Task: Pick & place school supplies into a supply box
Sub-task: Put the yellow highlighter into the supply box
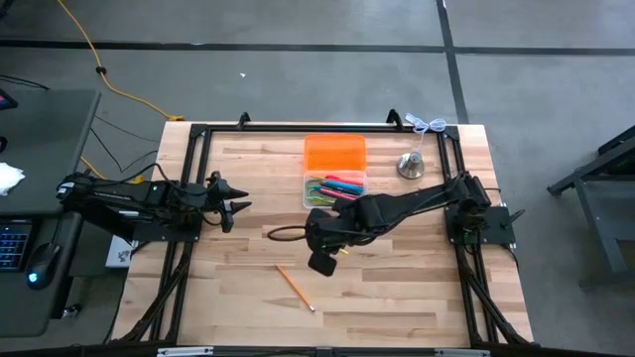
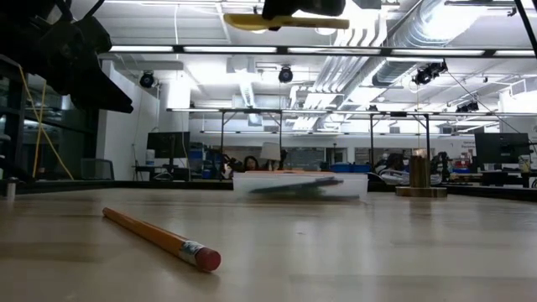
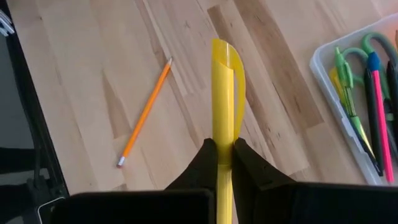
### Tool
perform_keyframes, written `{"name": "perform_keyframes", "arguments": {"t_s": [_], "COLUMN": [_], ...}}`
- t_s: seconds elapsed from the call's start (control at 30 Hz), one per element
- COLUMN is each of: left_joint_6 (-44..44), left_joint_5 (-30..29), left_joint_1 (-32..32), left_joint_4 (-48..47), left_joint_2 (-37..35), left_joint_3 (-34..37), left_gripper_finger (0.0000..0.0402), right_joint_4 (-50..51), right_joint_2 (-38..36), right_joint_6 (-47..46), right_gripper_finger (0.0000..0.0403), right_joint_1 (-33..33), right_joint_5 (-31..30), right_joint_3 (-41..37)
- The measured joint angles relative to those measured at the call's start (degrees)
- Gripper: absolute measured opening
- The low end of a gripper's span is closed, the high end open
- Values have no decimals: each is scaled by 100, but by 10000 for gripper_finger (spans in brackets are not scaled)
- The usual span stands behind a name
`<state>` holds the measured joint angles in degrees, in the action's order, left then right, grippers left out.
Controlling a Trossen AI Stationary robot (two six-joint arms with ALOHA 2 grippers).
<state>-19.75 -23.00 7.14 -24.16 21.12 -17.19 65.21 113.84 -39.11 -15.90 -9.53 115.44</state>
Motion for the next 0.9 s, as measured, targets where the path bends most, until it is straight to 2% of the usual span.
{"name": "perform_keyframes", "arguments": {"t_s": [0.13,0.43,0.67,0.9], "left_joint_6": [0,0,-4,-7], "left_joint_5": [0,0,0,0], "left_joint_1": [0,2,0,0], "left_joint_4": [0,2,2,2], "left_joint_2": [2,0,0,1], "left_joint_3": [0,0,0,0], "left_gripper_finger": [179,179,179,179], "right_joint_4": [-56,-1183,-2614,-4508], "right_joint_2": [2,2,2,2], "right_joint_6": [146,790,1116,1412], "right_gripper_finger": [3,6,9,5], "right_joint_1": [2,2,15,15], "right_joint_5": [230,1774,2762,3418], "right_joint_3": [0,0,0,0]}}
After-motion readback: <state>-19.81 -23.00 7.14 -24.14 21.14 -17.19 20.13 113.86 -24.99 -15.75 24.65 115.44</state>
